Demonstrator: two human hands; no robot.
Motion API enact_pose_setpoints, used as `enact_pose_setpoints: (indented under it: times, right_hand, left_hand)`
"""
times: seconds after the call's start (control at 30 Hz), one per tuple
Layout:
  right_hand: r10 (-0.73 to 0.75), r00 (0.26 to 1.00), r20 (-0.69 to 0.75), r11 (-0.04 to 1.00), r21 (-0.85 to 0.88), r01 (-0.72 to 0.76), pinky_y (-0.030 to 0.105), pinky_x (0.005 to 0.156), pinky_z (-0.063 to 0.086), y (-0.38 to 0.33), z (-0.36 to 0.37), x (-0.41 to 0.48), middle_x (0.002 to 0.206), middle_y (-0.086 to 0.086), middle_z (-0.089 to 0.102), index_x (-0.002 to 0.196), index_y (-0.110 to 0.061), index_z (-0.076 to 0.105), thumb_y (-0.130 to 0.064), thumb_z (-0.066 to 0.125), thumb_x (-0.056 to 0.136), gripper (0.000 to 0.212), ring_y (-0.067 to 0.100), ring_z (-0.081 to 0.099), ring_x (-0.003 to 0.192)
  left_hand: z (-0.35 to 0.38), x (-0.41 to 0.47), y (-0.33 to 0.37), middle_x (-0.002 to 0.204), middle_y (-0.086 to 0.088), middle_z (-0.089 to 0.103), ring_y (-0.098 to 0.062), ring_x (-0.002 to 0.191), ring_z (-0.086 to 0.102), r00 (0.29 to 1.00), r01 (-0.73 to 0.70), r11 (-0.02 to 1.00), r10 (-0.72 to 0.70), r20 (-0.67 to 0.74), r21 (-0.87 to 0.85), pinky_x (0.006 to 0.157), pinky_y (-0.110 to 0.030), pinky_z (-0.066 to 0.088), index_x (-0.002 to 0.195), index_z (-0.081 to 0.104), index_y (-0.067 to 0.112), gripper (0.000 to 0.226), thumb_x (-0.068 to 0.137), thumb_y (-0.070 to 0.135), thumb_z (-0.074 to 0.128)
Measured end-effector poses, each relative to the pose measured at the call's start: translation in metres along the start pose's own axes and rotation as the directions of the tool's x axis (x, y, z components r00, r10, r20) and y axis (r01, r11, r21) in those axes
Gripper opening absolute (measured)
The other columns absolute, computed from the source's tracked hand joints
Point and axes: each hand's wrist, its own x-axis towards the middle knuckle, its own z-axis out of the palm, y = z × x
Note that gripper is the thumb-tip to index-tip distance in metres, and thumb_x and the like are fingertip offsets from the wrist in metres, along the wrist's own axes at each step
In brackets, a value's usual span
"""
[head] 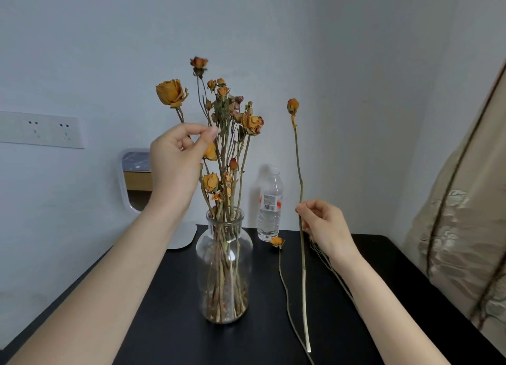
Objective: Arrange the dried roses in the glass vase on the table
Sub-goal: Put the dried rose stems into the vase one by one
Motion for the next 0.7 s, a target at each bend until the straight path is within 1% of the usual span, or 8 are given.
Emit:
enact_pose_setpoints:
  times: [0.13, 0.17, 0.27, 0.37, 0.43, 0.5, 0.57, 0.7]
  right_hand:
    - [0.008, 1.0, 0.001, 1.0, -0.003, -0.008, 0.018, 0.054, 0.037, 0.001, 0.003, 0.001, 0.059, -0.005, 0.052, 0.08, -0.018, 0.062, -0.028, 0.056, 0.091, 0.017, 0.005, 0.047, 0.054]
    - [0.011, 1.0, 0.004, 1.0, -0.005, -0.011, 0.019, 0.054, 0.037, 0.001, 0.004, 0.0, 0.059, -0.004, 0.052, 0.08, -0.017, 0.062, -0.028, 0.055, 0.092, 0.017, 0.005, 0.046, 0.053]
    - [0.02, 1.0, 0.019, 1.0, 0.002, -0.02, 0.019, 0.052, 0.035, 0.003, 0.007, -0.001, 0.059, -0.003, 0.052, 0.081, -0.014, 0.062, -0.026, 0.055, 0.092, 0.018, 0.005, 0.044, 0.05]
    - [0.024, 0.999, 0.03, 1.0, -0.011, -0.023, 0.013, 0.044, 0.035, 0.003, 0.01, -0.002, 0.059, -0.003, 0.051, 0.082, -0.014, 0.061, -0.026, 0.054, 0.093, 0.018, 0.003, 0.043, 0.048]
    - [0.021, 0.999, 0.037, 1.0, -0.007, -0.021, 0.011, 0.041, 0.035, 0.002, 0.012, -0.002, 0.058, -0.003, 0.051, 0.081, -0.014, 0.061, -0.025, 0.054, 0.093, 0.018, 0.001, 0.042, 0.044]
    - [0.021, 0.999, 0.041, 1.0, -0.006, -0.021, 0.011, 0.041, 0.034, 0.001, 0.013, -0.001, 0.057, -0.003, 0.05, 0.082, -0.013, 0.061, -0.023, 0.054, 0.093, 0.017, 0.001, 0.042, 0.043]
    - [0.025, 0.999, 0.044, 1.0, -0.011, -0.025, 0.011, 0.041, 0.034, 0.001, 0.014, -0.001, 0.058, -0.002, 0.05, 0.084, -0.011, 0.062, -0.023, 0.053, 0.094, 0.017, 0.002, 0.041, 0.044]
    - [0.034, 0.998, 0.053, 0.999, -0.028, -0.032, 0.01, 0.041, 0.035, 0.002, 0.017, -0.003, 0.06, -0.002, 0.051, 0.086, -0.014, 0.061, -0.023, 0.053, 0.094, 0.015, 0.006, 0.044, 0.05]
  left_hand:
    - [-0.003, -0.012, -0.013, 0.046, 0.009, 0.04, -0.002, 0.044, 0.04, 0.999, 0.009, 0.994, -0.014, 0.042, 0.107, 0.075, -0.015, 0.043, 0.071, 0.065, 0.036, 0.011, 0.081, 0.032, 0.068]
    - [-0.003, -0.017, -0.016, 0.043, 0.009, 0.041, -0.001, 0.042, 0.041, 0.998, 0.007, 0.991, -0.015, 0.057, 0.136, 0.076, -0.015, 0.042, 0.072, 0.066, 0.034, 0.009, 0.081, 0.031, 0.068]
    - [-0.003, -0.028, -0.024, 0.039, 0.015, 0.046, 0.0, 0.041, 0.044, 0.995, 0.001, 0.979, -0.02, 0.093, 0.204, 0.07, -0.011, 0.038, 0.077, 0.069, 0.026, 0.005, 0.081, 0.03, 0.068]
    - [-0.003, -0.036, -0.031, 0.039, 0.019, 0.049, 0.002, 0.041, 0.047, 0.991, -0.006, 0.963, -0.031, 0.132, 0.268, 0.072, -0.013, 0.039, 0.078, 0.071, 0.019, 0.009, 0.081, 0.027, 0.068]
    - [-0.002, -0.039, -0.036, 0.038, 0.018, 0.049, 0.002, 0.042, 0.048, 0.987, 0.003, 0.956, -0.051, 0.154, 0.294, 0.076, -0.013, 0.039, 0.079, 0.073, 0.016, 0.011, 0.08, 0.026, 0.069]
    - [-0.001, -0.043, -0.041, 0.036, 0.012, 0.045, -0.001, 0.042, 0.048, 0.984, 0.011, 0.945, -0.069, 0.167, 0.328, 0.077, -0.017, 0.043, 0.08, 0.075, 0.016, 0.012, 0.079, 0.027, 0.07]
    - [-0.001, -0.047, -0.045, 0.04, 0.015, 0.044, -0.002, 0.043, 0.048, 0.982, 0.005, 0.934, -0.071, 0.174, 0.357, 0.075, -0.021, 0.047, 0.08, 0.075, 0.016, 0.013, 0.079, 0.028, 0.071]
    - [-0.002, -0.054, -0.05, 0.046, 0.014, 0.047, -0.005, 0.045, 0.049, 0.984, -0.027, 0.919, -0.045, 0.173, 0.393, 0.063, -0.015, 0.045, 0.081, 0.071, 0.018, 0.013, 0.076, 0.031, 0.072]
